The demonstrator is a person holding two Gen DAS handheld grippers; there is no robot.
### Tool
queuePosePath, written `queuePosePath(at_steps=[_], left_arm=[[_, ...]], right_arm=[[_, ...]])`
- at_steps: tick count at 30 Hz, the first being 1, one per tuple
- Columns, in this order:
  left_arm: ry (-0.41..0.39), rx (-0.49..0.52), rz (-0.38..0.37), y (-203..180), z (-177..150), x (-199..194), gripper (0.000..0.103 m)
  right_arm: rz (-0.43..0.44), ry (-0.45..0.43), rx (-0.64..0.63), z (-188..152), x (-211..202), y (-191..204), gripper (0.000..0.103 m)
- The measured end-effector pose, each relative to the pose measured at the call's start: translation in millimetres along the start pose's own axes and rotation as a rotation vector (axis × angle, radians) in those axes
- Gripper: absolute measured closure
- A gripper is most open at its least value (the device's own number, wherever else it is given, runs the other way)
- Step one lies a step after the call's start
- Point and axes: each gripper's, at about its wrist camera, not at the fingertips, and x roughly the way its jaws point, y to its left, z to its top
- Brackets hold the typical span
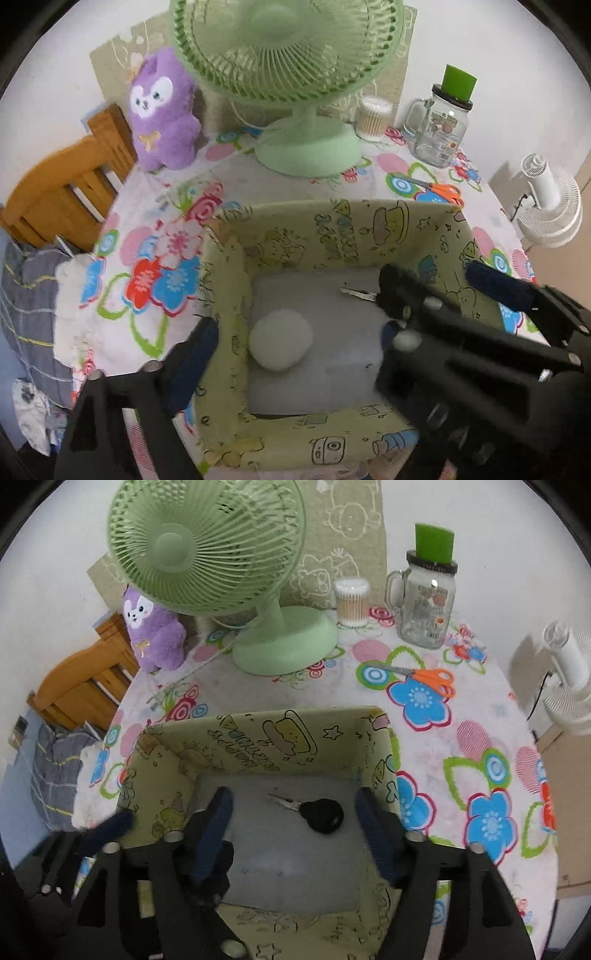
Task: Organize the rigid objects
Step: 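Carry the puck and key into the fabric box and open both tools, then withdraw both tools from the box toward the remote and chargers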
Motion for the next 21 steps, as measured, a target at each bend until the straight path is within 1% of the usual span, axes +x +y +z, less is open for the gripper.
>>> queuePosePath(at_steps=[2,5,11,18,21], left_arm=[[-0.001,0.002,-0.001,0.3,-0.8,-3.2,0.011],[0.001,0.002,-0.008,1.1,-2.2,-6.4,0.011],[-0.017,0.002,0.009,3.9,-6.1,-17.3,0.009],[-0.027,0.016,0.017,4.5,-17.4,-31.2,0.008],[-0.031,0.018,0.014,5.4,-22.7,-37.6,0.008]], right_arm=[[-0.008,-0.016,-0.008,-0.8,-5.5,0.9,0.02],[-0.016,-0.011,0.0,-2.6,-11.1,-0.5,0.019],[-0.029,-0.01,0.028,-9.1,-24.1,-2.7,0.019],[-0.055,-0.022,0.005,-20.7,-42.7,0.7,0.019],[-0.044,-0.026,0.005,-25.9,-50.8,-0.6,0.019]])
